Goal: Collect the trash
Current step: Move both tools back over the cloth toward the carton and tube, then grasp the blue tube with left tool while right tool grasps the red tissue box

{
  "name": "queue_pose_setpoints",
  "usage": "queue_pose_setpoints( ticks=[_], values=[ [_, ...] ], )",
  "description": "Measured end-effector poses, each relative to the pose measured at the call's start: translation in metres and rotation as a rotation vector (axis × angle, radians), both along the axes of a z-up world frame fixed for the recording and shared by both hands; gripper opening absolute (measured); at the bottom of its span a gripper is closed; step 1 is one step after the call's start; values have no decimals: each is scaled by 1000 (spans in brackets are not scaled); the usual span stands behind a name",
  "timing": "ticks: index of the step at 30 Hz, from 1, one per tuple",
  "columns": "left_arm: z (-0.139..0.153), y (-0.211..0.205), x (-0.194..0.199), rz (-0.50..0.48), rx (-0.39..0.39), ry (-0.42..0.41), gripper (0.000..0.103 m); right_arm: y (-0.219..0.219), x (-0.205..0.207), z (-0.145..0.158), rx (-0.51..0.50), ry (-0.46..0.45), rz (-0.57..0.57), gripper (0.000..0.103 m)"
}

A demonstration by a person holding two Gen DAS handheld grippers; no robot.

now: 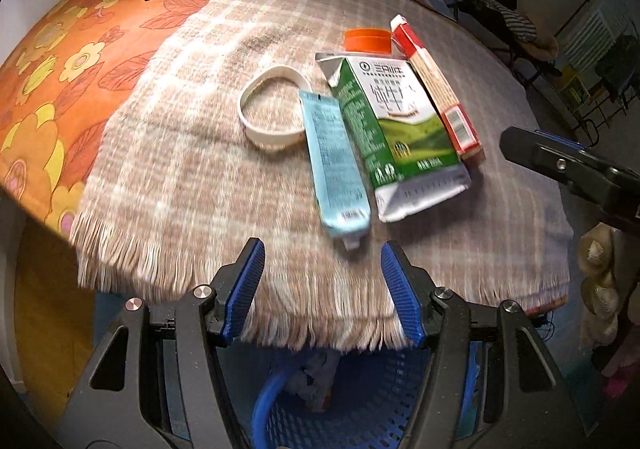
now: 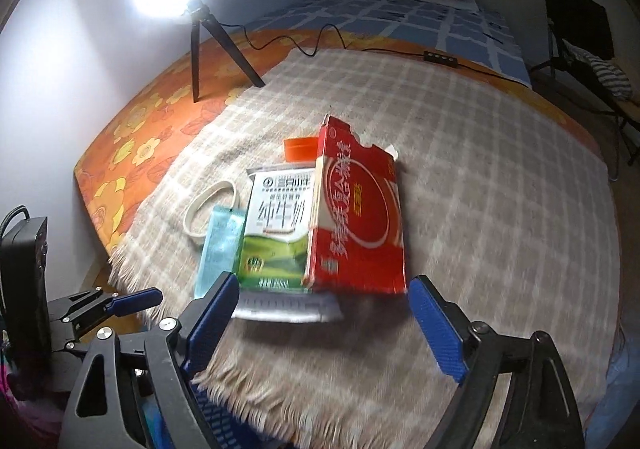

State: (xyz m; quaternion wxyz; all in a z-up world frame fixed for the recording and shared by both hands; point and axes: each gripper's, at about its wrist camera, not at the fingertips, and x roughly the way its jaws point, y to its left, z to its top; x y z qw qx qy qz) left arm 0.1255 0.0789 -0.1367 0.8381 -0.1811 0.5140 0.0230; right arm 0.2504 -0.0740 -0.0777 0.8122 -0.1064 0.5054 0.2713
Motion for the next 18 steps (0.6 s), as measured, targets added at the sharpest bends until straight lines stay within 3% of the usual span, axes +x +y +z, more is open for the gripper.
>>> queue_pose_setpoints(
  ticks=[2, 10, 14, 18],
  values=[
    [0, 2, 11, -7, -3, 4, 56, 5, 12, -5, 4, 21, -10, 87],
    [-6, 10, 36, -9, -11, 16, 50, 17, 42, -21, 11, 76, -41, 84],
    [-14, 14, 42, -1, -28, 29, 47, 27, 52, -31, -33, 77, -33, 72],
    [-17, 13, 49, -9, -23, 24, 47, 31, 59, -39, -60, 80, -38, 71]
  ],
)
